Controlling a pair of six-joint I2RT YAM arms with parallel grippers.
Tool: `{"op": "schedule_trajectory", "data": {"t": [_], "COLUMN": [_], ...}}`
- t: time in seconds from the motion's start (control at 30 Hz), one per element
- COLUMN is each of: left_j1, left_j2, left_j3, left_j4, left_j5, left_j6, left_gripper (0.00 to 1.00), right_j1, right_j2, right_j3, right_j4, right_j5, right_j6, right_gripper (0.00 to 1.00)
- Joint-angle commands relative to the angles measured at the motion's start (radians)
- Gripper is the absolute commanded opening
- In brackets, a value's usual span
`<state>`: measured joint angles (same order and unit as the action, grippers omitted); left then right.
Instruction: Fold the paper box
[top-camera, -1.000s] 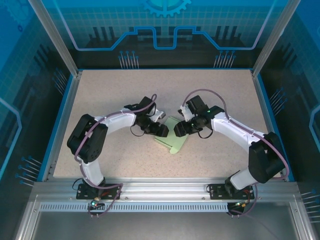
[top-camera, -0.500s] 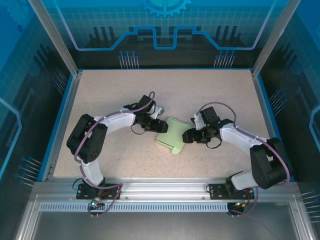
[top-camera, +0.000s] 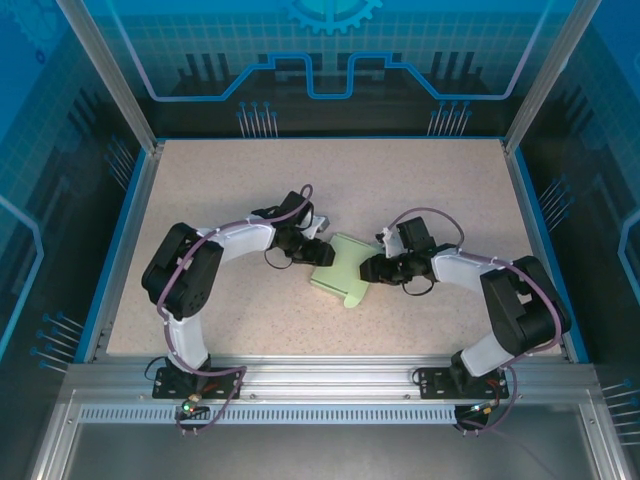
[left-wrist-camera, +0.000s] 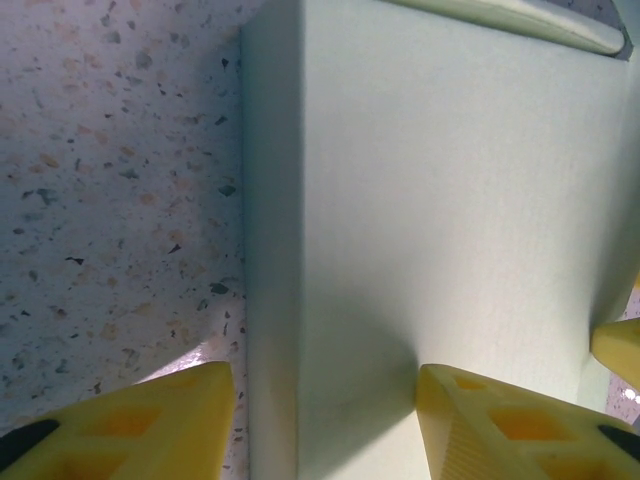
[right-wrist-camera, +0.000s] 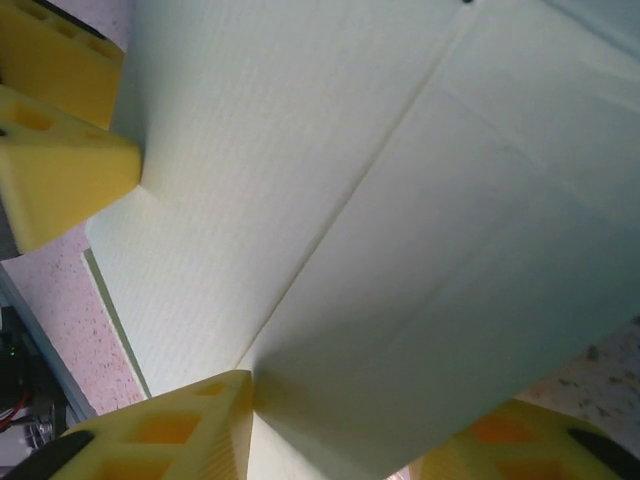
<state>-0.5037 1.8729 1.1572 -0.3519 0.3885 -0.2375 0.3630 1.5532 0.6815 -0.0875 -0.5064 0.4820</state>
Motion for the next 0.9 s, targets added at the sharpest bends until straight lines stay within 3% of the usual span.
{"op": "schedule_trajectory", "data": {"t": [0.0, 0.27, 0.5, 0.87], "left_j1": [0.000, 0.015, 0.047, 0.050], "left_j2": [-0.009, -0.055, -0.091, -0.046], "left_j3": [-0.031, -0.082, -0.106, -0.112], "left_j4": [0.030, 0.080, 0.112, 0.120], "left_j5": [-0.012, -0.019, -0.005, 0.049], "left_j6": [-0.020, -0.075, -0.103, -0.122], "left_gripper": [0.51, 0.54, 0.59, 0.40], "right_j1": [-0.008, -0.021, -0.022, -0.010], "right_j2": [0.035, 0.077, 0.081, 0.078], "right_j3": [-0.017, -0.028, -0.019, -0.012], "right_j4": [0.114, 0.238, 0.239, 0.283], "right_j5": [-0.069, -0.143, -0.147, -0.172], "right_j6": [0.025, 0.058, 0.055, 0.103], "right_gripper": [0.38, 0.25, 0.21, 0.18]}}
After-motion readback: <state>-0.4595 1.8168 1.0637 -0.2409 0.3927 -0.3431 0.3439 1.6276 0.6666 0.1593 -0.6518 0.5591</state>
